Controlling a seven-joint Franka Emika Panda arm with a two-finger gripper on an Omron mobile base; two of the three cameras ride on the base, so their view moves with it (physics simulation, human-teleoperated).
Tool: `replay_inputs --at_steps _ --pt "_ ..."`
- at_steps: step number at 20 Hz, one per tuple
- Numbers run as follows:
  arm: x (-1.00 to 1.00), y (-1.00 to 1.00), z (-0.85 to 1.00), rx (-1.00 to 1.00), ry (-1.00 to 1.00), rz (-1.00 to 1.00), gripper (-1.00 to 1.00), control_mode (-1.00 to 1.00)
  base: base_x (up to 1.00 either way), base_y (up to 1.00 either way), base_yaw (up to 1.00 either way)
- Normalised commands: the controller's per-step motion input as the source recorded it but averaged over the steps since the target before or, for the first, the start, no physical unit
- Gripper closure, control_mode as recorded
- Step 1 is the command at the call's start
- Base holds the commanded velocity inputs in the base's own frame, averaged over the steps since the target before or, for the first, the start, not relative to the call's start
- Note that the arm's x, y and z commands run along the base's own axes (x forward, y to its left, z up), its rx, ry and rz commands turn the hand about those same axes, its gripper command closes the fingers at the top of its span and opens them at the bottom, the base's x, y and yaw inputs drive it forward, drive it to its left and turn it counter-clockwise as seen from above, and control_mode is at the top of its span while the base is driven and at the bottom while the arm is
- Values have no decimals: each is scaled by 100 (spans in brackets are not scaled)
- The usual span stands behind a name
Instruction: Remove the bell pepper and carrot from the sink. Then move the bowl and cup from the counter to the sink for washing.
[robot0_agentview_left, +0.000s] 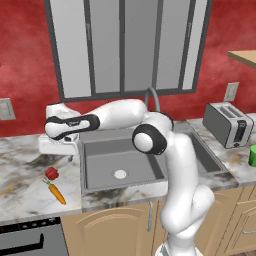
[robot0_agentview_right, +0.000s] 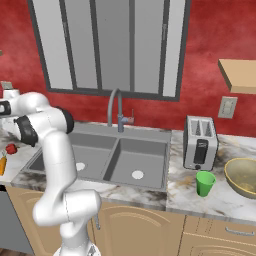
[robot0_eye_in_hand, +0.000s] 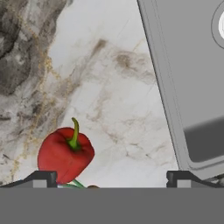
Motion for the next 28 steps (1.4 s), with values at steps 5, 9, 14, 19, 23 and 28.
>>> replay_inputs --at_steps 5,9,14,19,23,28 --pt "-29 -41 19 0 -12 0 -100 -100 0 0 0" --pt "-29 -51 16 0 -5 0 -100 -100 0 0 0" --pt "-26 -51 13 1 0 0 -100 -100 0 0 0" --pt "-21 -50 16 2 0 0 -100 -100 0 0 0" --pt "-24 -51 19 3 0 0 -100 -100 0 0 0" --pt "-24 -51 20 1 0 0 -100 -100 0 0 0"
